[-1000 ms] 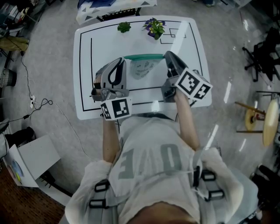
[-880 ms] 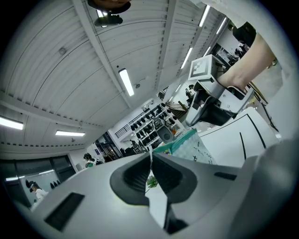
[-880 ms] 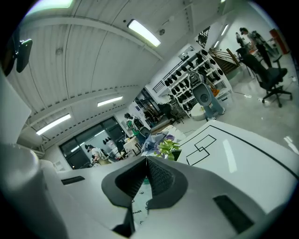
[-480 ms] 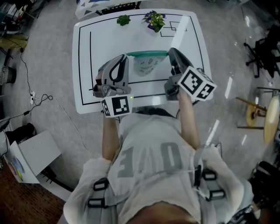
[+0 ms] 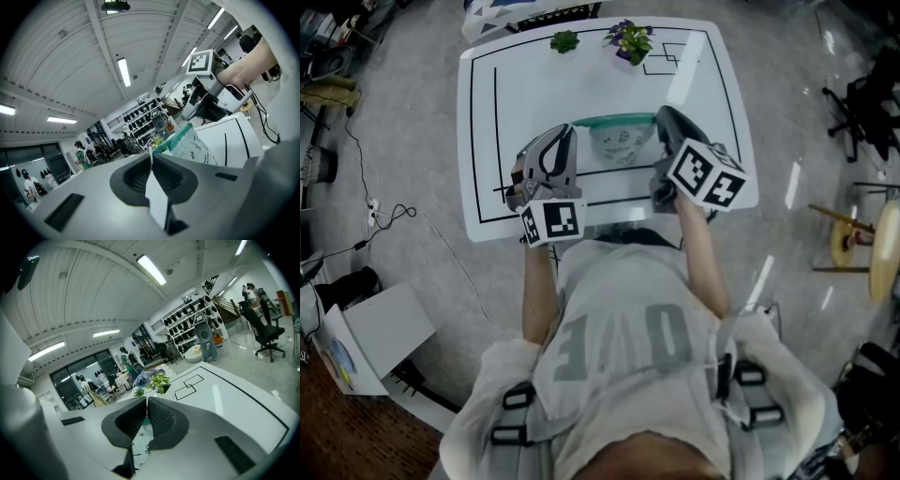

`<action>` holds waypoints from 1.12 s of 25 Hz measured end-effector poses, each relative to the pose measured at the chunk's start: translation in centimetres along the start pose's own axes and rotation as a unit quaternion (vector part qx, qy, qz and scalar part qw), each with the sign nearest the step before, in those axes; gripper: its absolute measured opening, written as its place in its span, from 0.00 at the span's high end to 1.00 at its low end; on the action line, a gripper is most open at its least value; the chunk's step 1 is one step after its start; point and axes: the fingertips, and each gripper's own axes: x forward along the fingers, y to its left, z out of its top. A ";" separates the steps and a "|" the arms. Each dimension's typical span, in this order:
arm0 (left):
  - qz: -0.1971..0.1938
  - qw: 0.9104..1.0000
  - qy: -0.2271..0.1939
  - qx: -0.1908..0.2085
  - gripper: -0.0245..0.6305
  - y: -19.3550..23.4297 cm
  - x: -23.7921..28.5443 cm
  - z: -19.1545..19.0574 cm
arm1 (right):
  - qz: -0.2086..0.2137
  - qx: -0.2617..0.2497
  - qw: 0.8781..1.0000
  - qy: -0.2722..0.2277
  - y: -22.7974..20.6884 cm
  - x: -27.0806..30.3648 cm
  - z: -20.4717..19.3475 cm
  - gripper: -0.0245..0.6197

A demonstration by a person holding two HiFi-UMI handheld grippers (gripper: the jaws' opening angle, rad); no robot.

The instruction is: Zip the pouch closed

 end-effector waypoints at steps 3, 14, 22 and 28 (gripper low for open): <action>0.004 1.000 0.018 -0.009 0.93 -0.2 0.1 -1.1 | -0.005 -0.013 1.000 -0.012 -0.3 0.5 -0.4 0.95; 0.019 0.997 0.036 -0.068 0.83 0.5 0.9 -2.4 | -0.004 -0.077 0.997 -0.022 0.9 1.1 0.2 0.85; 0.021 0.995 0.016 -0.095 0.73 0.9 1.4 -1.2 | 0.005 -0.108 0.993 -0.045 1.8 0.9 1.3 0.73; 0.025 0.996 0.015 -0.086 0.73 1.2 1.4 -0.9 | 0.007 -0.099 0.994 -0.050 1.6 0.8 1.7 0.73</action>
